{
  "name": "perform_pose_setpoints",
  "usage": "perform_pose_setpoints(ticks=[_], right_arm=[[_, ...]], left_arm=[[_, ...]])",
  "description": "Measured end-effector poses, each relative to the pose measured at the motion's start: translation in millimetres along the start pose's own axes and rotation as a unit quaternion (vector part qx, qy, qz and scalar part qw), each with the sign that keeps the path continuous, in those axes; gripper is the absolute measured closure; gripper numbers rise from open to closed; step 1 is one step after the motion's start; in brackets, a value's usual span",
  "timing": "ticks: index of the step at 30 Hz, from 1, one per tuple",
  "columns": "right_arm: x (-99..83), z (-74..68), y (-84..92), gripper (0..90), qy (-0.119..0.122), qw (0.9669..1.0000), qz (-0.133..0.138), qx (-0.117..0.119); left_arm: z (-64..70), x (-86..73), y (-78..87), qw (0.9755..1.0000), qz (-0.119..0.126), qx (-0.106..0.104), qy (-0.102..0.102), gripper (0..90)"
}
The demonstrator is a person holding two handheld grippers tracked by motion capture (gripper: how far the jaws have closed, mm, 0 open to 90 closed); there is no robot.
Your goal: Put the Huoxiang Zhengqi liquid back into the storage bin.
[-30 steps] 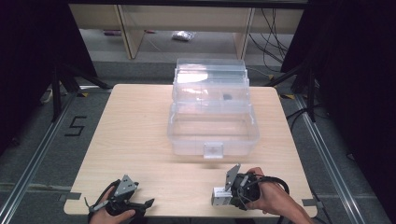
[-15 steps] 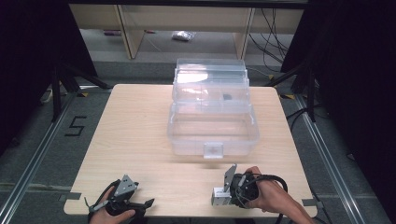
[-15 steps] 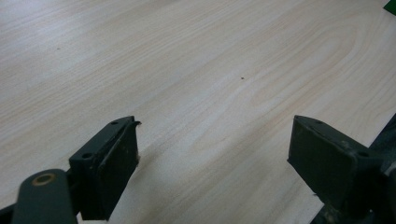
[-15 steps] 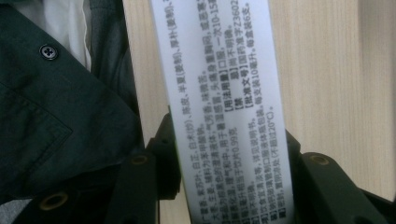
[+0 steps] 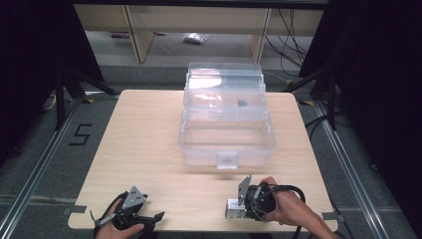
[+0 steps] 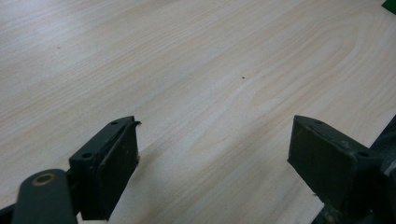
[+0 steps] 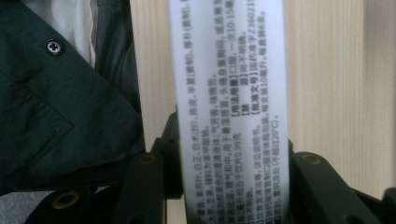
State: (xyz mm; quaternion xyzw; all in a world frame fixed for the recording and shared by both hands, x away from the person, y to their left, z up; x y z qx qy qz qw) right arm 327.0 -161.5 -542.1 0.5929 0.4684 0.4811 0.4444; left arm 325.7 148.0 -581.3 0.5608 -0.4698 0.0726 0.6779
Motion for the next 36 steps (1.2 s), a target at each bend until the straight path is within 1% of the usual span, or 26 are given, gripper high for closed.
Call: perform_pose_setpoints(ticks=[1, 3, 6, 7, 9, 10, 12, 13, 14, 16, 18, 19, 20, 21, 22, 23, 24, 25, 28, 29, 30, 31, 33, 34, 35, 36], right_arm=[[-0.5, -4.4, 1.1, 64.3, -0.030, 0.9995, -0.002, 0.005], [-0.7, -4.7, 1.5, 64.4, -0.031, 0.9995, -0.004, 0.006], [1.1, -3.9, 0.8, 64.7, -0.021, 0.9997, 0.002, 0.008], [1.6, -5.8, 1.5, 64.7, -0.028, 0.9995, 0.004, 0.012], [2.8, -5.4, 6.0, 64.7, -0.027, 0.9995, 0.010, 0.012], [4.1, -1.7, 7.6, 64.8, -0.002, 0.9999, 0.011, 0.010], [6.1, -2.4, 12.2, 64.8, -0.009, 0.9997, 0.019, 0.012], [5.0, -4.5, 15.8, 64.8, -0.029, 0.9993, 0.018, 0.013], [5.3, -3.1, 18.7, 64.8, -0.029, 0.9994, 0.017, 0.009], [7.1, 1.4, 24.0, 64.8, -0.008, 0.9998, 0.018, 0.005], [7.9, 0.2, 29.1, 64.8, -0.018, 0.9996, 0.020, 0.008], [8.5, 2.3, 31.1, 64.8, -0.011, 0.9997, 0.020, 0.007], [8.7, 2.3, 32.8, 64.8, -0.014, 0.9997, 0.019, 0.009], [8.4, 3.6, 34.7, 64.8, -0.009, 0.9998, 0.016, 0.009], [8.2, 0.3, 36.4, 64.8, -0.028, 0.9993, 0.018, 0.015], [9.7, 5.2, 36.9, 64.8, -0.001, 0.9997, 0.020, 0.014], [9.7, 6.0, 39.1, 64.8, -0.004, 0.9997, 0.019, 0.013], [9.7, 8.2, 39.9, 64.9, 0.002, 0.9998, 0.018, 0.012], [8.9, 8.1, 44.1, 64.9, -0.022, 0.9996, 0.015, 0.011], [9.8, 7.5, 44.9, 64.9, -0.027, 0.9993, 0.020, 0.014], [9.8, 9.7, 46.1, 64.9, -0.019, 0.9995, 0.020, 0.014], [9.6, 9.7, 47.5, 64.9, -0.022, 0.9995, 0.019, 0.012], [10.5, 12.5, 52.8, 64.9, -0.002, 0.9998, 0.018, 0.012], [10.8, 8.2, 55.9, 64.9, -0.031, 0.9991, 0.024, 0.017], [9.9, 12.9, 62.2, 64.9, -0.019, 0.9996, 0.019, 0.010], [9.9, 12.9, 62.2, 64.9, -0.019, 0.9996, 0.019, 0.010]], left_arm=[[0.2, 0.3, -0.2, 1.0000, 0.002, -0.001, 0.001, 15.4], [0.1, 0.2, -0.1, 1.0000, 0.002, -0.001, 0.001, 15.4], [0.1, 0.3, -0.1, 1.0000, 0.002, -0.001, 0.001, 15.4], [0.3, 0.3, -0.2, 1.0000, 0.002, -0.001, 0.001, 15.5], [0.2, 0.2, 0.1, 1.0000, 0.001, 0.000, 0.001, 15.4], [0.2, 0.2, 0.1, 1.0000, 0.001, 0.000, 0.001, 15.4], [0.1, 0.0, 0.2, 1.0000, 0.000, 0.000, 0.000, 15.4], [0.1, 0.2, 0.2, 1.0000, 0.001, 0.000, 0.001, 15.4], [0.1, 0.2, 0.2, 1.0000, 0.001, 0.000, 0.001, 15.4], [0.1, 0.2, 0.2, 1.0000, 0.001, 0.000, 0.000, 15.4], [0.0, 0.3, -0.1, 1.0000, 0.001, 0.001, 0.001, 15.4], [0.0, 0.4, -0.2, 1.0000, 0.002, 0.002, 0.001, 15.4], [0.3, 0.4, -0.1, 1.0000, 0.002, 0.001, 0.001, 15.5], [0.1, 0.2, 0.3, 1.0000, 0.001, 0.000, 0.000, 15.5], [0.0, 0.2, 0.3, 1.0000, 0.001, 0.000, 0.001, 15.4], [0.1, 0.3, 0.1, 1.0000, 0.002, -0.001, 0.000, 15.4], [0.1, 0.4, -0.1, 1.0000, 0.002, -0.001, 0.000, 15.5], [0.0, 0.1, 0.2, 1.0000, 0.000, 0.000, 0.000, 15.4], [-0.2, 0.2, -0.1, 1.0000, 0.000, 0.001, 0.000, 15.4], [0.0, 0.0, 0.1, 1.0000, 0.000, -0.001, -0.002, 15.4], [0.0, 0.0, 0.0, 1.0000, 0.000, 0.000, -0.002, 15.4], [-0.2, 0.0, -0.1, 1.0000, 0.000, 0.001, -0.002, 15.4], [0.3, 0.1, -0.1, 1.0000, 0.000, 0.001, 0.000, 15.4], [0.3, 0.1, -0.1, 1.0000, 0.000, 0.000, -0.001, 15.4], [0.0, 0.0, 0.0, 1.0000, -0.001, -0.001, -0.002, 15.5], [0.0, 0.0, 0.0, 1.0000, -0.001, -0.001, -0.002, 15.4]])
Point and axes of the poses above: each handheld gripper's, and its own axes: y roughly backward along the jaws, x roughly out of its top, z roughly to its right, the point moved 10 cm from there along -y, roughly forward along the jaws, and after that the axes turned 11 degrees about x, right-handed, at the moved point
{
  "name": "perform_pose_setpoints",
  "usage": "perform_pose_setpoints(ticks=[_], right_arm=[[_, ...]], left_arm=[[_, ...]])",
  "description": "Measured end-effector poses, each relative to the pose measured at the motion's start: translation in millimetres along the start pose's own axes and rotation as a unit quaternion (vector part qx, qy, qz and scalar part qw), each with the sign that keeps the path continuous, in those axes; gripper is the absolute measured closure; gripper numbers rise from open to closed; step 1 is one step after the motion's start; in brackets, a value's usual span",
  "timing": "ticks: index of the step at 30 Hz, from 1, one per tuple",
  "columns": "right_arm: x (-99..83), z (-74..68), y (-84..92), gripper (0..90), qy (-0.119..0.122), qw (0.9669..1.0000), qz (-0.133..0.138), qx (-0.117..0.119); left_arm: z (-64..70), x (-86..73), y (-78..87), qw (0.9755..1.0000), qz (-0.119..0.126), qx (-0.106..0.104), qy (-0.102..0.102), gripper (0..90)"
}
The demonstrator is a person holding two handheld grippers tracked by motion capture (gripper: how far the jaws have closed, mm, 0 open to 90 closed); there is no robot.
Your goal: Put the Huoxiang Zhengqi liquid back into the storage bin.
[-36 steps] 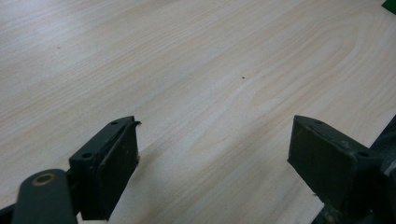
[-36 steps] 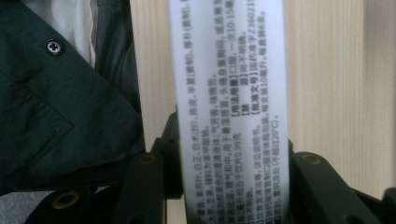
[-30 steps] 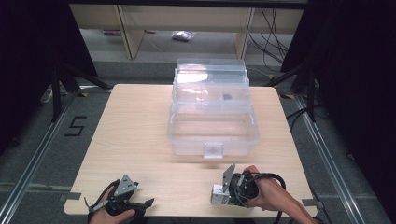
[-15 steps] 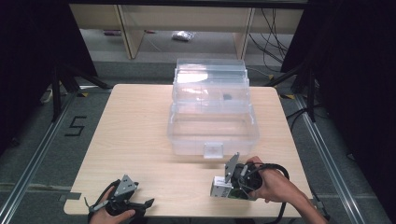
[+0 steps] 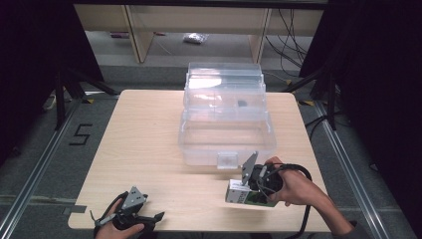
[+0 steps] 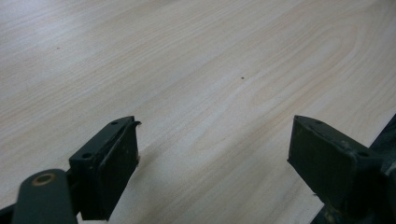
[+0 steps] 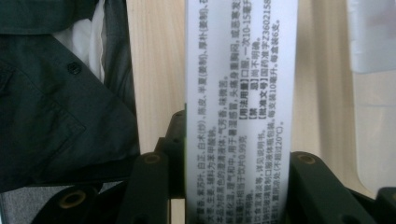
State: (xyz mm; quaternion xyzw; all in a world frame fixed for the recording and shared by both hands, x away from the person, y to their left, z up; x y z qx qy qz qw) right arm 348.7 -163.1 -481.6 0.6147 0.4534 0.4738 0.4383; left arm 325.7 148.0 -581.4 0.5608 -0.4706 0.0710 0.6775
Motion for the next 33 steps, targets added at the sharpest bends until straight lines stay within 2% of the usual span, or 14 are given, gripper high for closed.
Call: perform_pose_setpoints(ticks=[3, 4, 6, 7, 10, 13, 14, 17, 18, 19, 21, 28, 29, 33], right_arm=[[2.1, 3.3, 7.4, 64.9, 0.012, 0.9999, 0.005, 0.002], [1.5, 1.3, 10.4, 64.9, -0.008, 1.0000, 0.005, 0.003], [2.2, 3.8, 14.9, 64.9, -0.010, 0.9999, 0.007, 0.003], [3.7, 7.0, 17.3, 64.9, 0.009, 0.9999, 0.007, 0.003], [5.2, 11.1, 23.8, 65.0, 0.010, 0.9999, 0.007, 0.004], [5.4, 12.5, 30.0, 65.0, -0.008, 0.9999, 0.008, 0.002], [6.8, 16.9, 32.9, 65.0, 0.011, 0.9999, 0.007, -0.001], [8.3, 19.3, 38.2, 65.0, 0.002, 0.9999, 0.012, -0.001], [6.6, 18.6, 41.5, 65.0, -0.021, 0.9997, 0.010, -0.005], [10.2, 23.5, 43.3, 65.0, -0.002, 0.9998, 0.021, 0.000], [9.2, 25.2, 46.4, 65.0, -0.016, 0.9997, 0.019, -0.001], [12.3, 34.3, 56.8, 65.0, -0.012, 0.9995, 0.029, -0.001], [12.0, 36.6, 60.7, 65.1, -0.025, 0.9992, 0.032, -0.002], [13.5, 41.3, 64.7, 65.1, -0.017, 0.9993, 0.033, 0.000]], left_arm=[[-0.1, 0.2, -0.2, 1.0000, 0.000, 0.001, 0.000, 15.4], [0.3, 0.0, -0.2, 1.0000, 0.000, 0.000, 0.002, 15.4], [0.0, 0.0, 0.0, 1.0000, 0.000, 0.000, 0.000, 15.4], [-0.1, 0.3, 0.1, 1.0000, 0.000, 0.000, 0.000, 15.4], [0.5, -0.1, -0.2, 1.0000, 0.000, 0.000, 0.002, 15.4], [0.0, 0.5, -0.2, 1.0000, 0.002, -0.002, 0.001, 15.5], [-0.2, 0.1, 0.1, 1.0000, 0.000, 0.000, -0.001, 15.4], [-1.3, -0.8, -0.3, 1.0000, -0.003, 0.003, -0.003, 15.4], [-0.7, 0.7, -1.0, 1.0000, 0.003, 0.004, 0.005, 15.4], [0.0, 0.4, 0.0, 1.0000, 0.002, -0.002, 0.000, 15.4], [0.1, -0.1, -0.3, 1.0000, 0.000, 0.000, 0.000, 15.4], [-0.3, -0.4, -0.6, 1.0000, -0.001, 0.000, -0.001, 15.5], [-0.6, 0.4, -1.2, 1.0000, 0.001, 0.003, 0.002, 15.4], [-0.3, -0.6, -1.7, 1.0000, -0.001, 0.002, 0.000, 15.4]])
Point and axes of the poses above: each handheld gripper's, and its own axes: y roughly backward along the jaws, x roughly out of its top, z roughly to its right, the point moved 10 cm from there along -y, roughly forward along the jaws, and after that the axes turned 11 degrees about x, right-handed, at the moved point
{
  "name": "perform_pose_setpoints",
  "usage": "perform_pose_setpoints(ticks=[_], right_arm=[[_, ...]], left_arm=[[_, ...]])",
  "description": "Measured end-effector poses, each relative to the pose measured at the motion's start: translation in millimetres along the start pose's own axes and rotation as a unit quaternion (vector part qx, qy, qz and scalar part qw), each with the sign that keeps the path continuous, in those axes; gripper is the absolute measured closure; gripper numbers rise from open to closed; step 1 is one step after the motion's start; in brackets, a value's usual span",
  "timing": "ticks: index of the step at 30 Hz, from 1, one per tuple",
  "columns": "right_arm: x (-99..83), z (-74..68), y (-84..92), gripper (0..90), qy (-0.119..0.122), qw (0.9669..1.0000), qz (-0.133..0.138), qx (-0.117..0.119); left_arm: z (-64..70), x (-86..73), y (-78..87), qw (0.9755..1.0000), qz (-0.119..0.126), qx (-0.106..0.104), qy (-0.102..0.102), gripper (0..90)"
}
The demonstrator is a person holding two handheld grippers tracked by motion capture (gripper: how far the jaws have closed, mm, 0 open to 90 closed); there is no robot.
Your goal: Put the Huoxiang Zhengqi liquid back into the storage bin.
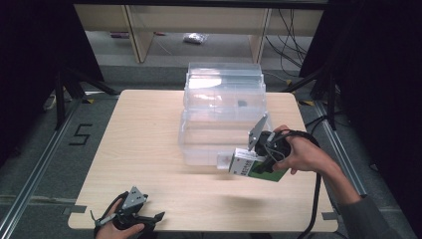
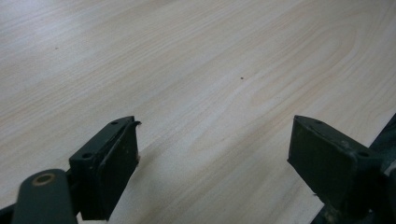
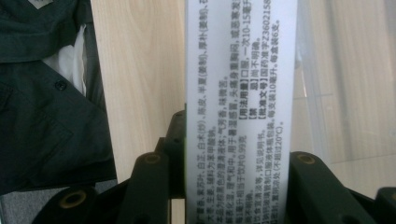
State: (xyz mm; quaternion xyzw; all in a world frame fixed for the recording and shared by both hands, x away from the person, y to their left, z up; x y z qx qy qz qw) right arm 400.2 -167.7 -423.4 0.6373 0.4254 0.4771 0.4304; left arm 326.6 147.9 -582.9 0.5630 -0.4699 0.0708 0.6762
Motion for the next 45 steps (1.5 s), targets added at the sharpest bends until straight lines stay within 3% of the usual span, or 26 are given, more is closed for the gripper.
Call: perform_pose_setpoints(ticks=[2, 3, 8, 9, 19, 21, 23, 24, 26, 28, 32, 35, 36, 41, 42, 43, 45], right_arm=[[1.9, 4.1, 2.5, 65.1, 0.006, 1.0000, 0.000, -0.001], [2.0, 4.6, 4.8, 65.2, -0.008, 1.0000, 0.000, -0.004], [9.8, 15.8, 14.3, 65.3, -0.005, 1.0000, 0.003, -0.007], [11.6, 18.8, 15.1, 65.3, 0.006, 1.0000, 0.003, -0.006], [22.7, 38.9, 22.0, 65.3, 0.006, 0.9999, -0.003, -0.010], [24.2, 44.3, 22.3, 65.3, 0.013, 0.9998, -0.003, -0.012], [24.8, 47.5, 22.2, 65.3, 0.005, 0.9999, -0.003, -0.013], [26.2, 50.1, 21.5, 65.3, 0.017, 0.9998, -0.001, -0.010], [26.1, 53.2, 20.8, 65.3, 0.006, 0.9999, -0.004, -0.011], [27.4, 58.5, 20.2, 65.3, 0.016, 0.9998, -0.010, -0.009], [29.7, 66.5, 21.0, 65.3, 0.009, 0.9998, -0.010, -0.013], [33.7, 74.8, 19.9, 65.3, 0.029, 0.9995, -0.011, -0.010], [34.2, 76.9, 19.4, 65.3, 0.019, 0.9997, -0.010, -0.012], [36.0, 86.5, 16.1, 65.2, 0.009, 0.9999, -0.007, -0.010], [37.8, 92.1, 15.6, 65.3, 0.028, 0.9995, -0.004, -0.013], [36.3, 92.5, 14.6, 65.3, 0.009, 0.9999, -0.005, -0.012], [36.7, 97.0, 13.0, 65.2, 0.018, 0.9998, -0.004, -0.010]], left_arm=[[0.5, 0.7, -0.2, 1.0000, 0.002, -0.001, 0.002, 15.4], [0.9, 1.0, 0.3, 1.0000, 0.002, -0.003, 0.000, 15.4], [-0.5, 0.4, 0.5, 1.0000, 0.001, -0.005, 0.001, 15.4], [-0.3, 0.8, 0.6, 1.0000, 0.002, -0.005, 0.000, 15.4], [-0.2, 0.3, 0.9, 1.0000, 0.002, -0.005, 0.001, 15.4], [0.0, 0.6, 0.6, 1.0000, 0.002, -0.002, 0.002, 15.4], [0.0, 0.6, -0.4, 1.0000, 0.004, -0.004, 0.003, 15.4], [-0.2, 0.4, -0.1, 1.0000, 0.003, -0.003, 0.002, 15.4], [0.3, 0.4, 0.4, 1.0000, 0.002, -0.003, 0.003, 15.4], [-0.6, -0.6, 0.7, 1.0000, -0.002, -0.003, -0.003, 15.4], [0.6, 0.3, 0.5, 1.0000, 0.001, -0.005, 0.001, 15.4], [-0.2, 0.3, -0.3, 1.0000, 0.003, -0.003, 0.003, 15.4], [0.1, 0.2, 0.4, 1.0000, 0.001, -0.003, 0.003, 15.4], [0.0, -0.1, -0.2, 1.0000, 0.002, -0.002, 0.006, 15.4], [0.8, 0.1, 0.3, 1.0000, 0.002, -0.004, 0.006, 15.4], [0.9, 0.1, 0.0, 1.0000, 0.004, -0.005, 0.004, 15.4], [0.8, -0.4, 0.1, 1.0000, 0.001, -0.005, 0.004, 15.4]])
Point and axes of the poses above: each handheld gripper's, and its own axes: y roughly backward along the jaws, x roughly out of its top, z roughly to its right, the point moved 10 cm from there along -y, roughly forward along the jaws, and after that the axes turned 11 degrees about x, right-handed, at the moved point
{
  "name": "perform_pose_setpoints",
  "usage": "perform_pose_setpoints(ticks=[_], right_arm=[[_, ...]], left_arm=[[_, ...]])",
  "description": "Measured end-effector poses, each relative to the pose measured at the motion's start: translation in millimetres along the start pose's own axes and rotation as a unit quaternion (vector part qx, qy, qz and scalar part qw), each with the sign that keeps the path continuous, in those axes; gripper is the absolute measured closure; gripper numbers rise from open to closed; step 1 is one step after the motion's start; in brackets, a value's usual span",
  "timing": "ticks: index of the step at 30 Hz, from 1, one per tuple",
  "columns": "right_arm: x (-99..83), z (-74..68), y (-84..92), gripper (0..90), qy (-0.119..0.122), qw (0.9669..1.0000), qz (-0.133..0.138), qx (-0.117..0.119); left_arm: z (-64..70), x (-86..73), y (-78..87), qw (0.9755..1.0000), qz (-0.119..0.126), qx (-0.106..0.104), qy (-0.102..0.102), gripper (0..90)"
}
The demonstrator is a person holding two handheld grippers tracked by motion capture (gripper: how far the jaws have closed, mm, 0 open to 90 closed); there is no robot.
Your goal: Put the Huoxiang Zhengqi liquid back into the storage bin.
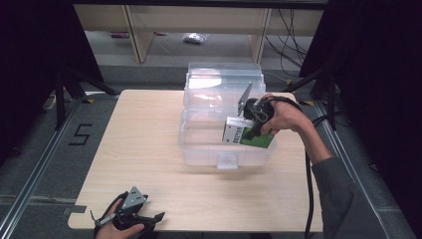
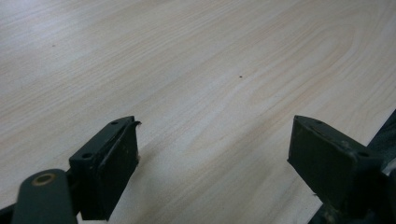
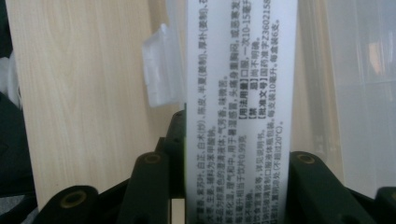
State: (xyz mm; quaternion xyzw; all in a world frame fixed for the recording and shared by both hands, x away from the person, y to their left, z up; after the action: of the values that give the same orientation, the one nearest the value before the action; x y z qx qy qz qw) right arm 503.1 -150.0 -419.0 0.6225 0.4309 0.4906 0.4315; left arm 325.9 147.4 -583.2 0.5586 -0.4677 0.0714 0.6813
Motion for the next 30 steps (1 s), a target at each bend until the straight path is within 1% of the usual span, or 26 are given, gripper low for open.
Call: perform_pose_setpoints(ticks=[2, 3, 4, 6, 7, 8, 9, 10, 11, 12, 14, 15, 16, 17, 18, 19, 20, 21, 22, 23, 24, 25, 26, 28, 29, 30], right_arm=[[-1.3, 4.6, -2.2, 65.2, -0.004, 1.0000, -0.001, -0.002], [-1.4, 5.9, -3.6, 65.2, -0.003, 1.0000, 0.000, 0.000], [-3.7, 8.3, -4.9, 65.2, -0.009, 0.9999, -0.009, -0.003], [-6.4, 11.7, -6.9, 65.2, -0.010, 0.9997, -0.020, -0.006], [-5.6, 11.9, -8.3, 65.2, -0.011, 0.9998, -0.014, -0.001], [-5.6, 16.4, -8.5, 65.2, 0.004, 0.9998, -0.018, -0.005], [-4.1, 16.0, -9.9, 65.2, 0.002, 1.0000, -0.008, 0.001], [-6.4, 19.0, -10.5, 65.2, 0.001, 0.9998, -0.017, -0.005], [-5.2, 18.7, -12.4, 65.2, -0.002, 0.9999, -0.011, 0.001], [-6.8, 20.7, -13.6, 65.2, -0.008, 0.9999, -0.014, -0.001], [-8.0, 24.0, -16.3, 65.2, -0.007, 0.9999, -0.012, 0.001], [-8.9, 28.7, -17.4, 65.2, 0.004, 0.9999, -0.013, -0.004], [-10.1, 27.2, -18.4, 65.2, -0.006, 0.9999, -0.013, 0.000], [-11.3, 28.0, -19.9, 65.2, -0.009, 0.9999, -0.014, 0.001], [-13.5, 30.4, -21.5, 65.2, -0.009, 0.9998, -0.018, -0.003], [-14.3, 30.1, -23.2, 65.2, -0.010, 0.9998, -0.017, 0.002], [-17.2, 33.3, -23.6, 65.2, -0.007, 0.9997, -0.025, -0.003], [-17.2, 31.0, -25.4, 65.2, -0.020, 0.9996, -0.019, 0.002], [-18.2, 34.0, -26.2, 65.2, -0.007, 0.9998, -0.020, -0.001], [-18.5, 33.1, -28.2, 65.2, -0.015, 0.9998, -0.016, 0.002], [-20.7, 35.8, -29.2, 65.2, -0.008, 0.9997, -0.022, 0.000], [-21.7, 35.2, -31.7, 65.2, -0.017, 0.9996, -0.022, 0.001], [-22.0, 34.0, -34.3, 65.2, -0.017, 0.9996, -0.021, 0.008], [-23.3, 35.0, -38.4, 65.2, -0.013, 0.9995, -0.027, 0.009], [-23.7, 35.6, -39.7, 65.1, -0.017, 0.9994, -0.029, 0.007], [-23.2, 36.3, -42.4, 65.1, -0.017, 0.9995, -0.026, 0.010]], left_arm=[[0.5, 0.4, 0.5, 1.0000, 0.001, 0.000, 0.001, 15.4], [0.4, 0.2, 0.6, 1.0000, 0.000, 0.000, -0.002, 15.4], [0.5, 0.1, 0.5, 1.0000, 0.000, -0.001, -0.002, 15.4], [0.2, 0.3, -0.2, 1.0000, 0.003, 0.001, 0.001, 15.4], [0.7, 0.2, 0.6, 1.0000, 0.001, 0.001, 0.003, 15.4], [1.0, -0.2, 1.4, 1.0000, -0.001, -0.003, -0.003, 15.4], [0.9, 0.0, 1.0, 1.0000, 0.001, -0.002, -0.003, 15.4], [1.7, 0.7, 0.5, 1.0000, 0.005, -0.004, 0.002, 15.4], [0.7, -0.1, 1.3, 1.0000, 0.000, -0.002, 0.000, 15.4], [0.4, 0.2, 1.1, 1.0000, 0.002, -0.001, 0.001, 15.4], [1.3, 0.0, 1.7, 1.0000, 0.001, -0.004, -0.001, 15.4], [1.4, 0.0, 1.5, 1.0000, 0.002, -0.004, -0.001, 15.4], [1.1, -0.1, 1.5, 1.0000, 0.001, -0.003, -0.001, 15.4], [1.2, 0.2, 1.5, 1.0000, 0.002, -0.004, 0.000, 15.4], [1.3, 0.3, 1.6, 1.0000, 0.002, -0.004, 0.000, 15.4], [1.5, 0.1, 1.5, 1.0000, 0.001, -0.005, 0.000, 15.4], [1.8, -0.1, 1.2, 1.0000, 0.002, -0.005, 0.002, 15.4], [1.2, -0.2, 1.4, 1.0000, 0.001, -0.004, -0.001, 15.4], [1.2, 0.4, 1.2, 1.0000, 0.004, -0.003, 0.002, 15.4], [1.2, 0.3, 1.5, 1.0000, 0.002, -0.004, 0.001, 15.4], [1.3, 0.2, 1.6, 1.0000, 0.001, -0.003, 0.001, 15.4], [1.7, 0.2, 0.8, 1.0000, 0.003, -0.005, 0.001, 15.4], [1.4, -0.1, 1.1, 1.0000, 0.001, -0.004, -0.002, 15.4], [0.5, -0.8, 1.3, 1.0000, -0.002, -0.002, -0.003, 15.4], [1.6, 0.2, 0.9, 1.0000, 0.002, -0.004, 0.002, 15.4], [1.4, -0.1, 1.0, 1.0000, 0.002, -0.005, -0.002, 15.4]])
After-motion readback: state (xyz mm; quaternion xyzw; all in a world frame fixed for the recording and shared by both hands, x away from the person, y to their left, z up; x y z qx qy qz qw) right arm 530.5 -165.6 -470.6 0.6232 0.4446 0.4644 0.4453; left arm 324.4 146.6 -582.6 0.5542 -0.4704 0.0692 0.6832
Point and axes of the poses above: each handheld gripper's, and its own axes: y roughly backward along the jaws, x roughly out of its top, z roughly to its right, the point moved 10 cm from there along -y, roughly forward along the jaws, and after that the axes turned 11 degrees about x, right-handed, at the moved point
